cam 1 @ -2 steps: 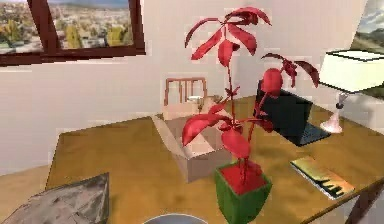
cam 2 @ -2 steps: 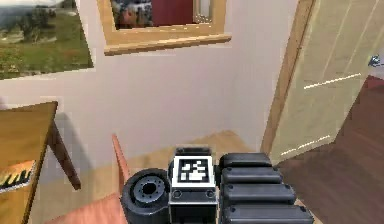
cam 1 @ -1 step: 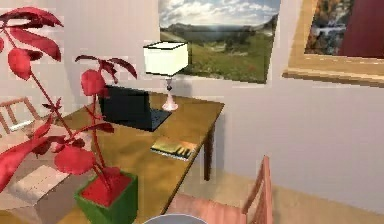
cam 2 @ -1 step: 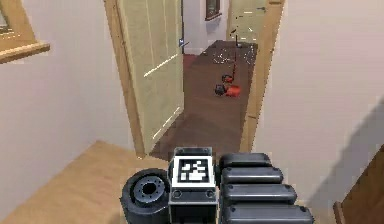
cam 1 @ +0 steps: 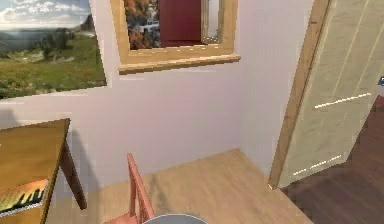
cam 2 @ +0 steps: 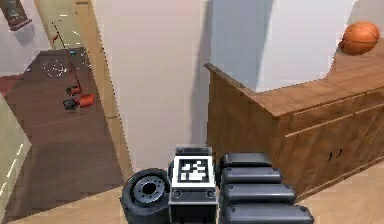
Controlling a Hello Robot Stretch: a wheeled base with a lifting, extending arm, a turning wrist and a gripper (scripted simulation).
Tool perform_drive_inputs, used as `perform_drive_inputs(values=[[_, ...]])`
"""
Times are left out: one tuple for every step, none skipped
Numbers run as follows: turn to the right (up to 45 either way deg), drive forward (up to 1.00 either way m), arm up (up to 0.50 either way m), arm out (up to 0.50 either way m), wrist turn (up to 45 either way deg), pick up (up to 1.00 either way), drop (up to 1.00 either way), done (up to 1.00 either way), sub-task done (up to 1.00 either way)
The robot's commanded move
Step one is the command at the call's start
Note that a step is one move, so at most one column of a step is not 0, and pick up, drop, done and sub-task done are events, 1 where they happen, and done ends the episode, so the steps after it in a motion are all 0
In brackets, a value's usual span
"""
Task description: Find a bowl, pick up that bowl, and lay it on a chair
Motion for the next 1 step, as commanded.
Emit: perform_drive_inputs(values=[[27.0,0.0,0.0,0.0,0.0,0.0,0.0,0.0,0.0]])
